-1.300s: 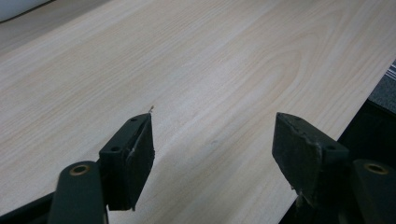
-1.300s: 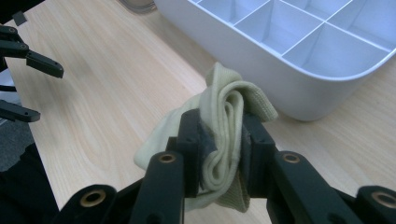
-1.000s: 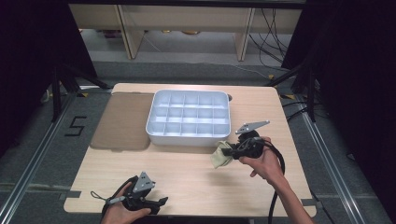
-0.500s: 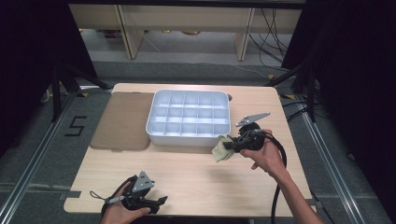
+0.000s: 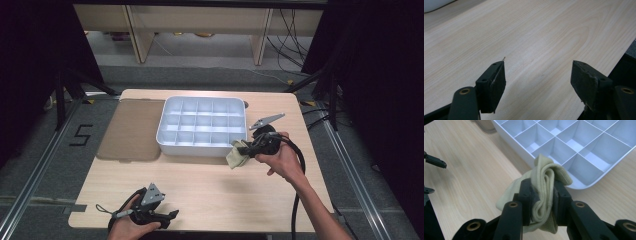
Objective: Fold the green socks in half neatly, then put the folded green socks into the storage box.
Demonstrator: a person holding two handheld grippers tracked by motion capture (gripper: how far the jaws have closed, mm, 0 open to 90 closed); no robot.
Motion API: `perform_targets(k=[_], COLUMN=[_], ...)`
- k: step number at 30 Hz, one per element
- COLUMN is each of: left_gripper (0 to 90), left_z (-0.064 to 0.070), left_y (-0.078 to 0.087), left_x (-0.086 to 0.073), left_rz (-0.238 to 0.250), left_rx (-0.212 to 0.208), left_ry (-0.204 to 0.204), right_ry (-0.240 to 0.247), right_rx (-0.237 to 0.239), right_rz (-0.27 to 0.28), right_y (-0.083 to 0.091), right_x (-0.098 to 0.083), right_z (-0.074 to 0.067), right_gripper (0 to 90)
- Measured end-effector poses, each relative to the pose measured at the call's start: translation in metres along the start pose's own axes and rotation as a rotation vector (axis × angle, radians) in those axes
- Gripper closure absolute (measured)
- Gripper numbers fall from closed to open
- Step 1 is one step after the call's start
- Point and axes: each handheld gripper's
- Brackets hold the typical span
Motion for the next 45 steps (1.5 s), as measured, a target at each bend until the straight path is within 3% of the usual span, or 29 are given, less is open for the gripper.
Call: perform_targets(k=[2, 3, 6, 7, 15, 16, 20, 21, 24, 25, 28, 34, 45], left_gripper=[27.4, 27.4, 27.4, 27.5, 27.4, 27.4, 27.4, 27.4, 27.4, 27.4, 27.4, 27.4, 27.4], left_z=[0.000, 0.000, 0.000, 0.000, 0.000, 0.000, 0.001, 0.001, 0.001, 0.000, 0.000, 0.000, 0.000], left_y=[0.000, 0.000, 0.000, 0.000, 0.000, 0.000, 0.000, 0.000, 0.000, 0.000, 0.000, 0.000, 0.000], left_x=[0.000, 0.000, 0.000, 0.000, 0.000, 0.000, 0.000, 0.000, 0.000, 0.000, 0.000, 0.000, 0.000], left_rz=[-0.004, -0.004, -0.004, 0.002, -0.001, -0.002, -0.002, -0.002, -0.003, -0.006, -0.011, -0.007, -0.007], left_rx=[0.006, 0.005, -0.004, 0.003, 0.004, -0.001, -0.005, -0.006, -0.004, -0.005, 0.003, 0.004, 0.003], left_ry=[0.004, -0.001, -0.003, 0.004, -0.003, -0.006, 0.016, 0.015, 0.013, -0.010, -0.019, -0.017, -0.017], right_ry=[-0.007, 0.012, -0.012, 0.013, 0.007, 0.030, -0.018, 0.002, -0.016, 0.001, -0.005, 0.003, 0.000], right_rx=[-0.006, -0.011, -0.015, -0.018, -0.032, -0.034, -0.038, -0.044, -0.048, -0.055, -0.067, -0.082, -0.120], right_rz=[0.000, 0.001, 0.001, -0.006, -0.023, -0.017, -0.040, -0.038, -0.044, -0.038, -0.047, -0.033, -0.056], right_y=[-0.001, -0.001, -0.002, -0.001, -0.003, -0.004, -0.005, -0.006, -0.008, -0.009, -0.011, -0.014, -0.018], right_x=[0.002, 0.003, 0.007, 0.009, 0.023, 0.024, 0.030, 0.031, 0.034, 0.035, 0.037, 0.042, 0.050], right_z=[0.001, 0.003, 0.003, 0.005, 0.007, 0.009, 0.008, 0.011, 0.012, 0.015, 0.018, 0.024, 0.037], right_gripper=[73.4, 73.4, 73.4, 73.4, 73.4, 73.4, 73.3, 73.3, 73.3, 73.3, 73.3, 73.3, 73.3])
Point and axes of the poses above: each handheld gripper's, and its own axes: y roughly backward along the jaws, x roughly out of its top, z roughly to its right, and after that the axes turned 8 degrees about z, right-handed
